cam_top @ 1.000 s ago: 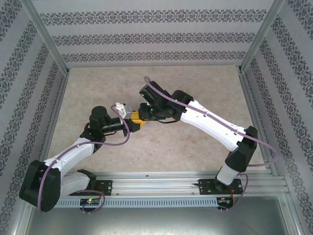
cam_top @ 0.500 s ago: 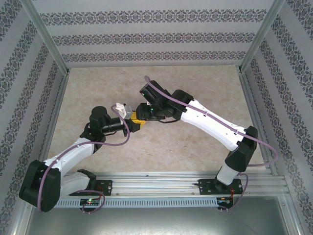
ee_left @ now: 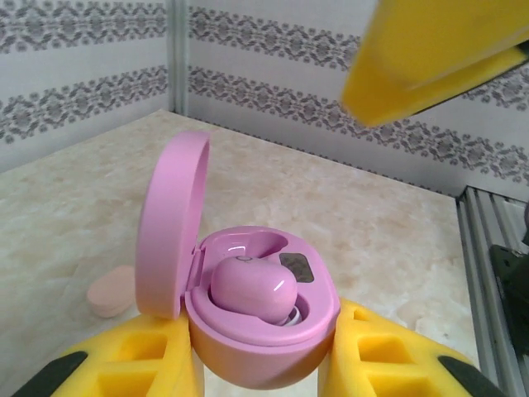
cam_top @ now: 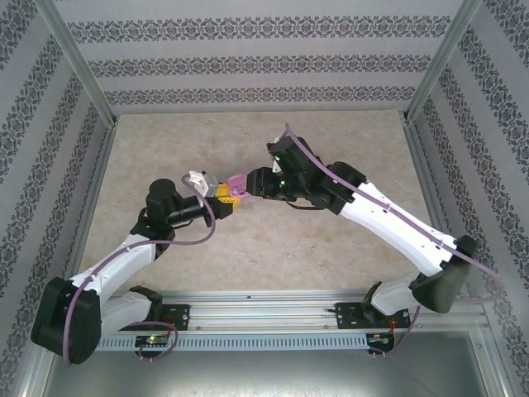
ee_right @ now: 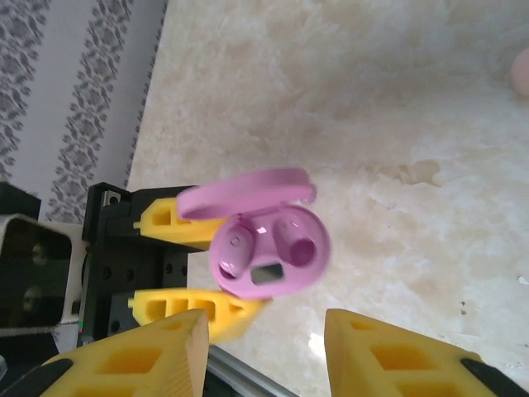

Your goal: Insert the wireless bluetooth earbuds into the charging case

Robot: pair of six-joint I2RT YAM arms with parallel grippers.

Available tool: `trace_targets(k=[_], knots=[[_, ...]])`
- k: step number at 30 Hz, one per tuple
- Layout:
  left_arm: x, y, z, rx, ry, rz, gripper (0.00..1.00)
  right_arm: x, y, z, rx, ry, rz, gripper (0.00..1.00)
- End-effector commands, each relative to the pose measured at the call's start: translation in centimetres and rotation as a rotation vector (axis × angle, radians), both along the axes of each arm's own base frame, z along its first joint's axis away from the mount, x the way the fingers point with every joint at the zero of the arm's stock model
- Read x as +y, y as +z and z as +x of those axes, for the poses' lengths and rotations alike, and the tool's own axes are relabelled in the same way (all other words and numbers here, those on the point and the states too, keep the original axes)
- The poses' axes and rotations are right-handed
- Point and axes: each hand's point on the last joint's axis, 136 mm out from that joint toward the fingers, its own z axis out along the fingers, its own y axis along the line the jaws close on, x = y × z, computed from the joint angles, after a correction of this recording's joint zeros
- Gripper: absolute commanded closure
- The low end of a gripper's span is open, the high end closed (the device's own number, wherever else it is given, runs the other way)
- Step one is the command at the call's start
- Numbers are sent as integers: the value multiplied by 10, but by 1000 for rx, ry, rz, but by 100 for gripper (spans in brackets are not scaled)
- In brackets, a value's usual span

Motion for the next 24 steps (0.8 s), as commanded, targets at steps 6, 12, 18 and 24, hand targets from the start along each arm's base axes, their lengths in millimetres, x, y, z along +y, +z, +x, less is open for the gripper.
trace_targets(k=[6, 12, 18, 24], knots=[[41, 29, 38, 73, 143, -110, 85, -17, -36, 13, 5, -115, -13, 61], [62, 40, 53, 36, 198, -126, 84, 17, -87, 18, 116, -62, -19, 63], [78, 48, 69, 24, 244, -148, 84, 66, -143, 28, 214, -49, 16, 64], [86, 50, 81, 24, 267, -153, 84, 114, -203, 36, 317, -51, 46, 68]])
